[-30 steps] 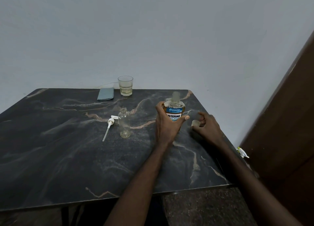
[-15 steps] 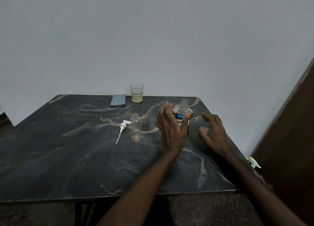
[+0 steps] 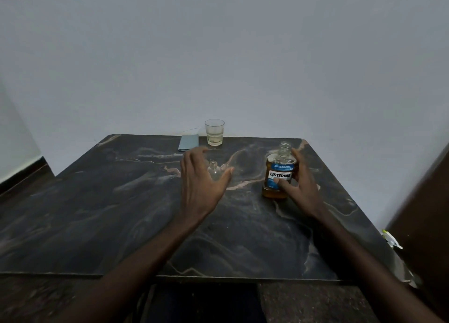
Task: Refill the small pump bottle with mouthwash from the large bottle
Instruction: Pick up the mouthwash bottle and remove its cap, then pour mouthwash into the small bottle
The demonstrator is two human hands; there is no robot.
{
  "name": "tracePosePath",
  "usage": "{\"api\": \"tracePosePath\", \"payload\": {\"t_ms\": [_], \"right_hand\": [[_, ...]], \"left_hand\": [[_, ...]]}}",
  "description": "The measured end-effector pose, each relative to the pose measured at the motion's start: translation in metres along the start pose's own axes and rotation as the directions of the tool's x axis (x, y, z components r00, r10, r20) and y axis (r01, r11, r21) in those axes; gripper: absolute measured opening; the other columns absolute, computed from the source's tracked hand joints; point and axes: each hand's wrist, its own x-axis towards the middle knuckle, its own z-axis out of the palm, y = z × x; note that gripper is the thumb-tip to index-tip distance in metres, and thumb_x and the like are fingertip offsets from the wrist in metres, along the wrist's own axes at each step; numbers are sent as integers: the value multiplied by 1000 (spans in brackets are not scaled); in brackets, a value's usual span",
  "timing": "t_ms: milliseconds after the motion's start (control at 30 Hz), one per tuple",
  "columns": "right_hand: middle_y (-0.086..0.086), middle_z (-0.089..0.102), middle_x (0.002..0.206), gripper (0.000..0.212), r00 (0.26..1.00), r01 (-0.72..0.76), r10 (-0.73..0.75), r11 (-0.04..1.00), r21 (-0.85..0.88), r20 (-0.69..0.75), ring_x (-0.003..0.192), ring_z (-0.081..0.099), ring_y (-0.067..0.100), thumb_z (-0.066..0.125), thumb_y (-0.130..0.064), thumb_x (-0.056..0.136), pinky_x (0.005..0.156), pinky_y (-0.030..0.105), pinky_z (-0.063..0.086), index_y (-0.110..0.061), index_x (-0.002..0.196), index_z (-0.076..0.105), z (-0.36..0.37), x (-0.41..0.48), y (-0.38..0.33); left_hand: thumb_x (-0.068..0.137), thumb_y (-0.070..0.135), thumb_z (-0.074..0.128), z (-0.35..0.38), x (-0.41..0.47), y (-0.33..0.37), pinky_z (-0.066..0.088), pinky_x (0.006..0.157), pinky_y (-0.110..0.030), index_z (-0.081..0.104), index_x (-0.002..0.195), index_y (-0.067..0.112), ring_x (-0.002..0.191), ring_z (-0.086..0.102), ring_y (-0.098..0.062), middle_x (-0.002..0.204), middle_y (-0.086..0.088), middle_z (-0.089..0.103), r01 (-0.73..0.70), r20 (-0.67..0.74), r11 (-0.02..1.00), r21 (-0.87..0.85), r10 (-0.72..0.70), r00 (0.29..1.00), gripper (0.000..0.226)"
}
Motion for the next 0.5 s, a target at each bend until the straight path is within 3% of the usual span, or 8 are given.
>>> {"api": "tracePosePath", "payload": {"t_ms": [133,200,333,500], "right_hand": [[-5,48,153,92,999,-21,23,995,93,-24,131,58,10,72,-7,93,110,48,51,-45,158,20,11,3,-3],[-6,51,149,91,998,-26,31,994,105,-48,127,61,10,70,-1,92,107,49,53,-46,157,24,14,5,-3],[-2,59,144,85,996,-29,42,988,151,-85,122,66,20,75,-1,88,99,52,58,-53,145,38,19,17,-2],[-5,62,139,75,998,0,10,989,150,-69,120,67,16,81,-8,86,95,47,61,-48,138,45,39,32,-4]], "left_hand": [[79,48,83,4,-13,-23,41,99,-27,41,134,17,118,41,-11,131,-1,43,74,151,997,11,-75,986,76],[82,44,83,7,-14,-25,46,96,-29,42,129,19,115,47,-13,127,1,45,105,169,994,3,-104,980,67],[87,31,81,15,-11,-19,54,85,-31,49,119,20,102,53,-12,115,4,51,139,160,988,-62,-128,979,47],[86,33,82,30,-2,-20,43,80,-13,52,120,24,99,53,-6,114,8,55,144,170,985,-96,-126,977,46]]}}
